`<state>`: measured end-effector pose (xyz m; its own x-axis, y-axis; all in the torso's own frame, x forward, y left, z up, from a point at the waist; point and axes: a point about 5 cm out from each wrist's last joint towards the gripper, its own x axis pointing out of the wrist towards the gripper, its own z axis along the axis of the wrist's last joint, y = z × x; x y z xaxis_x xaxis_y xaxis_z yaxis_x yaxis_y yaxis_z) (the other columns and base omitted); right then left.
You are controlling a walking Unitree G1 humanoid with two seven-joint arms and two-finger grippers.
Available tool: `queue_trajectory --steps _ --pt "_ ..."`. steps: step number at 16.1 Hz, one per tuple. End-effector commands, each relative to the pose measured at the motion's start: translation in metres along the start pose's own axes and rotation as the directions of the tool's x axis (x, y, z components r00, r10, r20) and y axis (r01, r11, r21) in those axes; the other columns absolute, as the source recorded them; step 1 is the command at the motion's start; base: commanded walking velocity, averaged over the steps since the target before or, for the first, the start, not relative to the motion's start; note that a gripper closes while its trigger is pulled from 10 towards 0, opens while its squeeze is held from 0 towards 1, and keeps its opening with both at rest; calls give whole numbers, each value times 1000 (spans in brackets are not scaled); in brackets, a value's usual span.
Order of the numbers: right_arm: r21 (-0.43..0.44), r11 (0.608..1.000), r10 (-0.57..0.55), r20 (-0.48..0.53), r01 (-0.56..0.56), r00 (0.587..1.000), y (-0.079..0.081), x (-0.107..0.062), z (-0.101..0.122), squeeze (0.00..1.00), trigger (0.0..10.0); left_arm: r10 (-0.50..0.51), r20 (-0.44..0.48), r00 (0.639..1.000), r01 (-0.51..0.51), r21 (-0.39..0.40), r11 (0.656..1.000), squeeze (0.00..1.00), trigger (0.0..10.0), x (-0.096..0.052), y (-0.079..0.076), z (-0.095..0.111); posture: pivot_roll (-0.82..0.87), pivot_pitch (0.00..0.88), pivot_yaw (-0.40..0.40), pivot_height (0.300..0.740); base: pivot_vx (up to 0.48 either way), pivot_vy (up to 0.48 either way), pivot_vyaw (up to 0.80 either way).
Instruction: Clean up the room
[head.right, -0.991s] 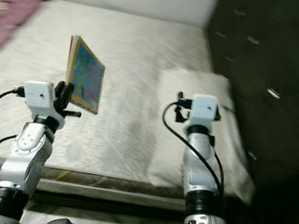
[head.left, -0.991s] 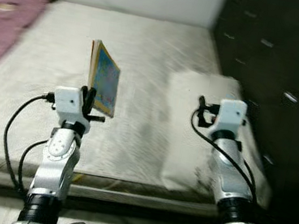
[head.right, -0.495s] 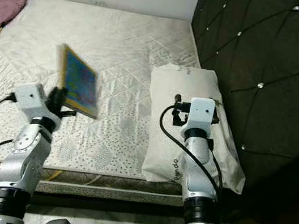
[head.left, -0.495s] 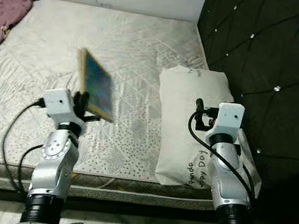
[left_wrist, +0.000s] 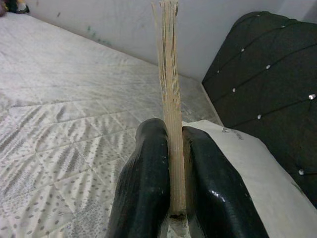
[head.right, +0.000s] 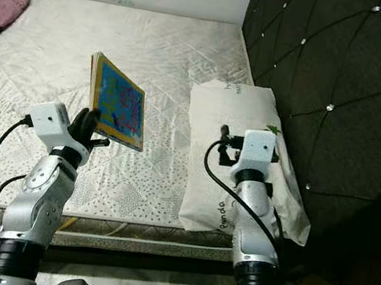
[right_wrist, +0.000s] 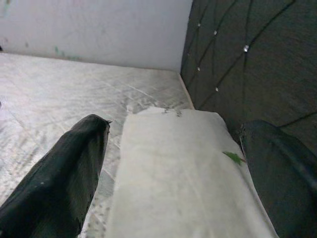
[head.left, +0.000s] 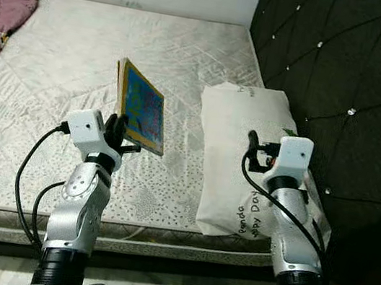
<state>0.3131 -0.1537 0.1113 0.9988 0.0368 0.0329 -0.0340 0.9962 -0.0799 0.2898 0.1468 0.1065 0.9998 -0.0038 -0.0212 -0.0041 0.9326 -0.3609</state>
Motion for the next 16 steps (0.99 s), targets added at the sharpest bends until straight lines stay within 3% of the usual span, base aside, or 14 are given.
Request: queue_trajectory --steps 1,5,16 --pt "5 1000 14 5 -14 1000 2 -1 3 0 10000 -15 42 999 15 1 1000 0 10000 -2 -4 9 -108 0 -10 740 0 0 0" --pt "9 999 33 -5 -32 999 2 -4 2 0 10000 16 46 999 -17 16 1000 0 10000 -10 2 7 -108 0 -19 740 0 0 0" --pt "7 998 62 -8 -62 998 4 -3 4 0 10000 21 63 998 -23 37 999 0 10000 -6 -1 10 -112 0 -22 645 0 0 0"
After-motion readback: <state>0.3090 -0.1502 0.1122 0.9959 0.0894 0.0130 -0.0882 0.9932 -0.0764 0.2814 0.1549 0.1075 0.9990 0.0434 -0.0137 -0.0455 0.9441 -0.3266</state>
